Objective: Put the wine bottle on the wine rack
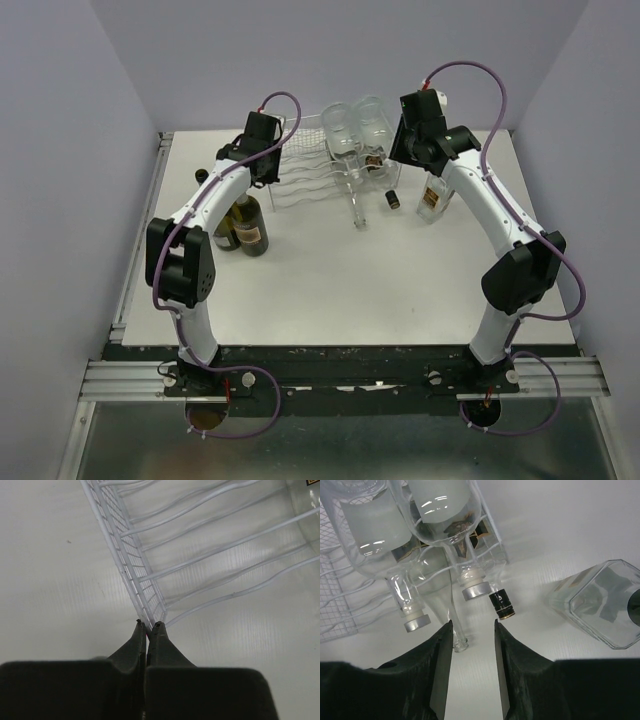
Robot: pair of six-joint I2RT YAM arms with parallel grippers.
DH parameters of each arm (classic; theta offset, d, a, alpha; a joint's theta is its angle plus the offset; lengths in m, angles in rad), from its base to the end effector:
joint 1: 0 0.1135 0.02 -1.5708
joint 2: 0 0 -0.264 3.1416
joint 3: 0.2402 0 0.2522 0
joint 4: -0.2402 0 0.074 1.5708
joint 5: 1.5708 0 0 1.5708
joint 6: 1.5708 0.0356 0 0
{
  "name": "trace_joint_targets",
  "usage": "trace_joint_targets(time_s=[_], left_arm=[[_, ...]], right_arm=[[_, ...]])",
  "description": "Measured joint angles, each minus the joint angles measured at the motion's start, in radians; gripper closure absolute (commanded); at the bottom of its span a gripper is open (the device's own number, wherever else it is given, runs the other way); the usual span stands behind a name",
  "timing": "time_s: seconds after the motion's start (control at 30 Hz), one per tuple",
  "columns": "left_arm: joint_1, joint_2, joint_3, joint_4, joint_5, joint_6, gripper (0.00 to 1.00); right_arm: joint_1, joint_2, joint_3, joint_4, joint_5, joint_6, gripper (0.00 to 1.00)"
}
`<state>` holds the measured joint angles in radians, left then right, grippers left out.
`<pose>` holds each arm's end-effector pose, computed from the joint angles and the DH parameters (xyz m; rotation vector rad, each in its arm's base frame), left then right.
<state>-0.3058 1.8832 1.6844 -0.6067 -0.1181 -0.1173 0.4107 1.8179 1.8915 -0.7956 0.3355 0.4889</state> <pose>0.4102 -0.1251 0.2963 0.1669 2.3641 -0.0633 0.3762 0.1510 0.3762 0.2588 2.2316 0.0985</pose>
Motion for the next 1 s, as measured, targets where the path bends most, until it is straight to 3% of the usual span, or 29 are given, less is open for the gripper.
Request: trace_joint_targets(time_s=[0.2, 0.3, 0.33, 0.47, 0.8, 1.0], left_arm=[[-0.003, -0.052, -0.060, -0.009, 0.000, 0.003, 1.00], [-0.002, -0.053, -0.054, -0.023, 0.000, 0.002, 0.79], [-0.002, -0.053, -0.047, -0.030, 0.003, 0.002, 0.63], [-0.005, -0.056, -0.005, -0.090, 0.029, 0.023, 0.40], [-0.011, -0.154, 0.131, -0.097, 0.047, 0.028, 0.24], [-0.011, -0.274, 0.137, -0.089, -0.002, 0.008, 0.17]], right_arm=[[0.000, -0.003, -0.011, 0.010, -0.027, 0.000, 0.36], [0.000, -0.014, -0.035, 0.021, -0.055, -0.013, 0.33], [0.000, -0.018, -0.042, 0.025, -0.068, -0.018, 0.35], [0.001, -0.039, -0.055, 0.052, -0.142, -0.055, 0.34], [0.034, -0.169, -0.122, 0.192, -0.380, -0.126, 0.26], [0.123, -0.214, -0.193, 0.317, -0.489, -0.206, 0.21]])
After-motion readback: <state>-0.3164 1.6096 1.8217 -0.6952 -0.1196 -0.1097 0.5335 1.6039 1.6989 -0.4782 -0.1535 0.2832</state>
